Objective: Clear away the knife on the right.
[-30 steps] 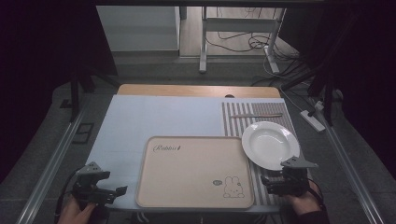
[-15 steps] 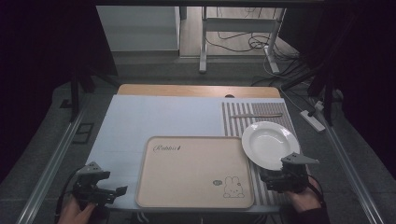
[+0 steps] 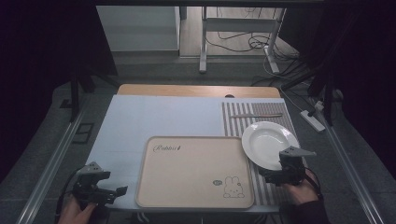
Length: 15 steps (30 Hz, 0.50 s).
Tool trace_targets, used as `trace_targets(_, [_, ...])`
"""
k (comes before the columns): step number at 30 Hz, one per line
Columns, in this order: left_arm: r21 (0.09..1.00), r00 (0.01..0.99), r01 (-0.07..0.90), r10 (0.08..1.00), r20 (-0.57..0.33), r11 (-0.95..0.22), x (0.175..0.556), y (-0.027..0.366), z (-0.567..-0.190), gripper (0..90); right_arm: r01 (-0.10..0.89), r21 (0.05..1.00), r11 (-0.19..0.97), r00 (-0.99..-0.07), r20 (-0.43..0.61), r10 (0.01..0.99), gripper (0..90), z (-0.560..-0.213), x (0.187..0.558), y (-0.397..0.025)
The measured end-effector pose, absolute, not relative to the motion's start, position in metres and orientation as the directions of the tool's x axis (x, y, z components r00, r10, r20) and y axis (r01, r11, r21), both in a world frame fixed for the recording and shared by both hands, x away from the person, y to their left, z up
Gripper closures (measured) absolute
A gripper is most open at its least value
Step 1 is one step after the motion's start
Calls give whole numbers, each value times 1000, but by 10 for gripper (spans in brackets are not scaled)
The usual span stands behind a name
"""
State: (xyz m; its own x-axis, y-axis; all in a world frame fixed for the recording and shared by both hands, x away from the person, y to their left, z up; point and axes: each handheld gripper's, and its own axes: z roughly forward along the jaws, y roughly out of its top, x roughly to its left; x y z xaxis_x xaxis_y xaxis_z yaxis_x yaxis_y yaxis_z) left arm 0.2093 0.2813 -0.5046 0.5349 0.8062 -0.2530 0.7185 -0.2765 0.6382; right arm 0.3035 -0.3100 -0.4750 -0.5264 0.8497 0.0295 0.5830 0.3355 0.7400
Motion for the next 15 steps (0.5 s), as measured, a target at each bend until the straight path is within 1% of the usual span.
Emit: trace_targets(15, [636, 534, 720, 807, -252, -278, 210, 281, -505, 26, 589, 720, 367, -527, -1, 850, 0, -474, 335, -307])
